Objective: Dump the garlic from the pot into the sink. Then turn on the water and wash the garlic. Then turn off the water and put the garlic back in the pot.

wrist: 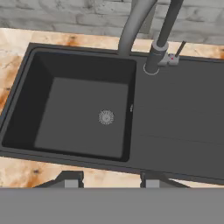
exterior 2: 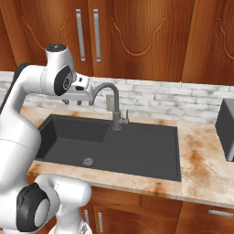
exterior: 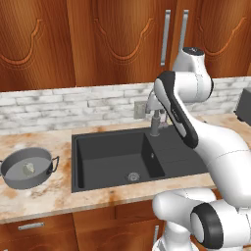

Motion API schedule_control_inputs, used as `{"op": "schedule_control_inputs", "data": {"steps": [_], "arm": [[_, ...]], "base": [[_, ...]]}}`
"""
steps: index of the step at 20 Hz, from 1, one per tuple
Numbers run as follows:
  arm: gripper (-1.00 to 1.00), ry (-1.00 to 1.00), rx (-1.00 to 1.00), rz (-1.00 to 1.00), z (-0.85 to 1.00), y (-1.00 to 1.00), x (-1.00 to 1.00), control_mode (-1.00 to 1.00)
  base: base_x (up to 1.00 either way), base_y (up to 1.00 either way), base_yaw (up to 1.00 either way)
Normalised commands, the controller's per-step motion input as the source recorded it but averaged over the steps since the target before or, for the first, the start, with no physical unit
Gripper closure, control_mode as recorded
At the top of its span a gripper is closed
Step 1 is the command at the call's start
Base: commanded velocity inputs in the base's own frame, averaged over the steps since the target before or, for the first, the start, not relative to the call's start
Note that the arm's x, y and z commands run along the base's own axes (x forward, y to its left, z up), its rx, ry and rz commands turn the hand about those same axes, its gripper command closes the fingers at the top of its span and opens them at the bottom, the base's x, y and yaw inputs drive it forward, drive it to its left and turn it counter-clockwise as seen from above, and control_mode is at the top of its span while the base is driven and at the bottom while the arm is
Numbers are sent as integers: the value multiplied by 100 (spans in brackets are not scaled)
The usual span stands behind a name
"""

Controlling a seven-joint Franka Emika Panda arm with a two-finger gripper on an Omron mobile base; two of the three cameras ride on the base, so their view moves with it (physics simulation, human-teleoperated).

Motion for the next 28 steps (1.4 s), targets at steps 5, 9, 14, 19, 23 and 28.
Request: {"op": "schedule_control_inputs", "data": {"steps": [5,9,14,19,23,28], "arm": [[-100,0,7,0,-11,14,0,-100],[-100,-3,9,0,-22,30,-11,-100],[-100,-2,11,0,-22,24,-18,-100],[-100,-2,5,0,-20,39,-14,-100],[-100,0,1,0,-16,51,0,-100],[-100,2,0,0,-13,62,0,-100]], "base": [[0,0,0],[0,0,0],[0,0,0],[0,0,0],[0,0,0],[0,0,0]]}}
